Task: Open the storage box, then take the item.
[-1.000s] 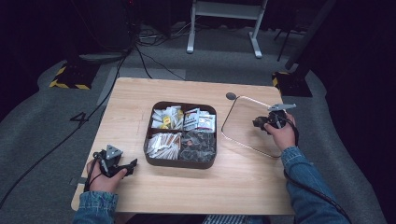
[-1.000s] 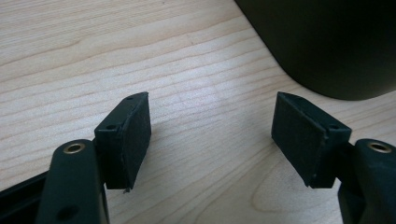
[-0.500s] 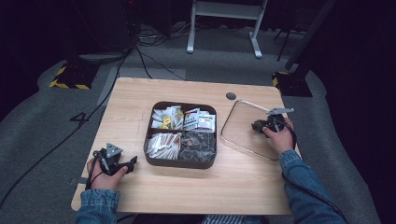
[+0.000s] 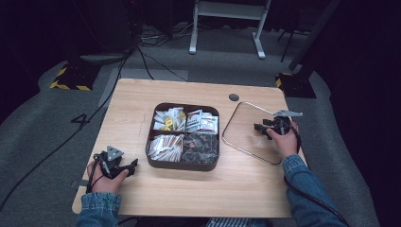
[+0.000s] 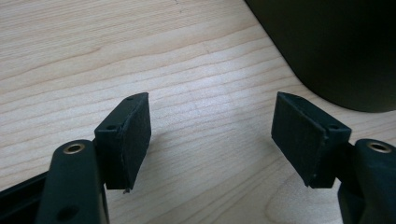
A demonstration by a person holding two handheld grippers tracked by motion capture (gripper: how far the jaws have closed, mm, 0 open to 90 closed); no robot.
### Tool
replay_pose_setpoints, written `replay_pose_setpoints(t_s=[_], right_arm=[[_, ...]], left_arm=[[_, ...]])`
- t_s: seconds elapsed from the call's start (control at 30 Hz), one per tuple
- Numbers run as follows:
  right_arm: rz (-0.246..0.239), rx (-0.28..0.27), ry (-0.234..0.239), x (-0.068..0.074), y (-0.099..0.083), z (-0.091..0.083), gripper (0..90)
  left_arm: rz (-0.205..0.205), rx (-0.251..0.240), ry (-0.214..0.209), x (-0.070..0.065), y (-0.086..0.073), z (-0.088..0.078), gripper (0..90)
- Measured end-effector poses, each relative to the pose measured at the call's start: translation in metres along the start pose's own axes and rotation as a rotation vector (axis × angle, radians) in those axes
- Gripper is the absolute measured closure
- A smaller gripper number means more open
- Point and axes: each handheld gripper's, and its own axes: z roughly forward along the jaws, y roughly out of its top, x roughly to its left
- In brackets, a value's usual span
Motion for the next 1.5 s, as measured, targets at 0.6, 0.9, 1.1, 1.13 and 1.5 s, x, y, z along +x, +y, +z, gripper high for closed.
replay_pose_setpoints(t_s=[0.6, 0.9, 1.1, 1.13, 1.5], right_arm=[[-0.046, -0.074, 0.036, 0.042, -0.016, -0.061, 39.7], [-0.011, -0.093, 0.028, 0.037, -0.025, -0.076, 39.5], [0.000, -0.085, 0.023, 0.037, -0.032, -0.080, 39.5], [-0.001, -0.088, 0.021, 0.037, -0.032, -0.081, 39.5], [-0.016, -0.076, 0.021, 0.044, -0.038, -0.086, 39.4]], left_arm=[[-0.057, -0.036, -0.035, 0.007, 0.016, 0.000, 29.1], [-0.063, -0.064, -0.060, 0.006, 0.036, -0.009, 28.8], [-0.048, -0.091, -0.098, -0.005, 0.051, -0.012, 29.0], [-0.044, -0.102, -0.116, -0.008, 0.057, -0.013, 28.8], [0.011, -0.126, -0.157, -0.036, 0.077, -0.008, 40.9]])
